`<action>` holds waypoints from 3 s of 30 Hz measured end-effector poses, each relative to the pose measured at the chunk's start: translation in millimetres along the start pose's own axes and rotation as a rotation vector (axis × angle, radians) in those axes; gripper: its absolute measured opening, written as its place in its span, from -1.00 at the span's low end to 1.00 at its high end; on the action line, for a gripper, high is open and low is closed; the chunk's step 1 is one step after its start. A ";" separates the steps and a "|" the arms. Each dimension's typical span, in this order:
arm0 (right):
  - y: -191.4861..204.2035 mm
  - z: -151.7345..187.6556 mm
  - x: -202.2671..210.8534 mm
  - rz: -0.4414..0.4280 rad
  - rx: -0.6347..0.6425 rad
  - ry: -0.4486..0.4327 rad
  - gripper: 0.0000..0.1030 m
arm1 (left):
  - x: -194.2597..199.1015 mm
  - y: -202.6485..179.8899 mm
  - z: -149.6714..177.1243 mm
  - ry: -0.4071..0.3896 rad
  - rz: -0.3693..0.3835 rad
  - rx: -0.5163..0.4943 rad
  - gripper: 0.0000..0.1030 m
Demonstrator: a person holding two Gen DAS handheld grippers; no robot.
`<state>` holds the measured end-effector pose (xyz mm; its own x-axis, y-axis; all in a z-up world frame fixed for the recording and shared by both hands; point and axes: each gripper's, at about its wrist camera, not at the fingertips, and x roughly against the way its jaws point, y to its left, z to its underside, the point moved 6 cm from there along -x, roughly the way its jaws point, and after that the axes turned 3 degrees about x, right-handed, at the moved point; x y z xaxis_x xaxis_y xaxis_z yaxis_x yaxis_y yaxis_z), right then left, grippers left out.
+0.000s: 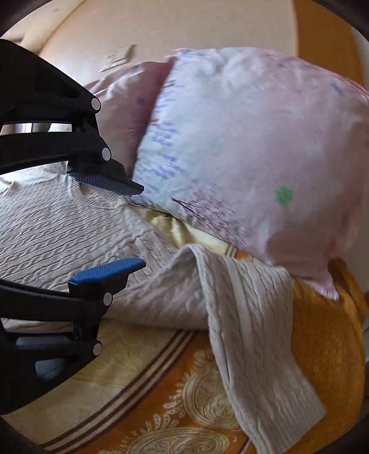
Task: Fold small clothes
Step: 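Close the right tool on the sleeve cuff and lift it, then carry the held sleeve across the sweater body toward the collar with the right tool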
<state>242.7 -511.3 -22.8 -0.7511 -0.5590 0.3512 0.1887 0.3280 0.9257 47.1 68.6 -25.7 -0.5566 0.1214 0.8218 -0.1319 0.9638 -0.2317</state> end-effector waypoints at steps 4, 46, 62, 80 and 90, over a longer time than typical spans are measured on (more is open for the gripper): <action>-21.4 -20.6 -17.8 0.019 -0.144 -0.028 -0.07 | -0.5 -1.4 1.5 0.008 -0.006 -0.018 0.96; 52.7 148.8 -78.5 0.013 0.438 0.423 0.06 | 11.9 32.7 1.0 -0.026 0.000 0.040 0.96; -3.2 59.0 -58.3 0.061 0.091 0.160 -0.80 | 21.2 53.5 -2.1 -0.049 -0.013 0.065 0.96; 146.1 224.5 -146.7 -0.289 0.186 0.528 -0.81 | 30.0 73.9 -4.4 -0.087 -0.007 0.115 0.96; 135.3 328.7 -176.6 -0.026 0.554 0.803 -0.60 | 40.6 110.7 -2.5 -0.114 -0.033 0.210 0.96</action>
<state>193.0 -117.8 -5.9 -0.0572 -0.8564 0.5132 -0.3003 0.5050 0.8092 11.9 180.8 -16.7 -0.6364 0.0512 0.7697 -0.3129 0.8949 -0.3183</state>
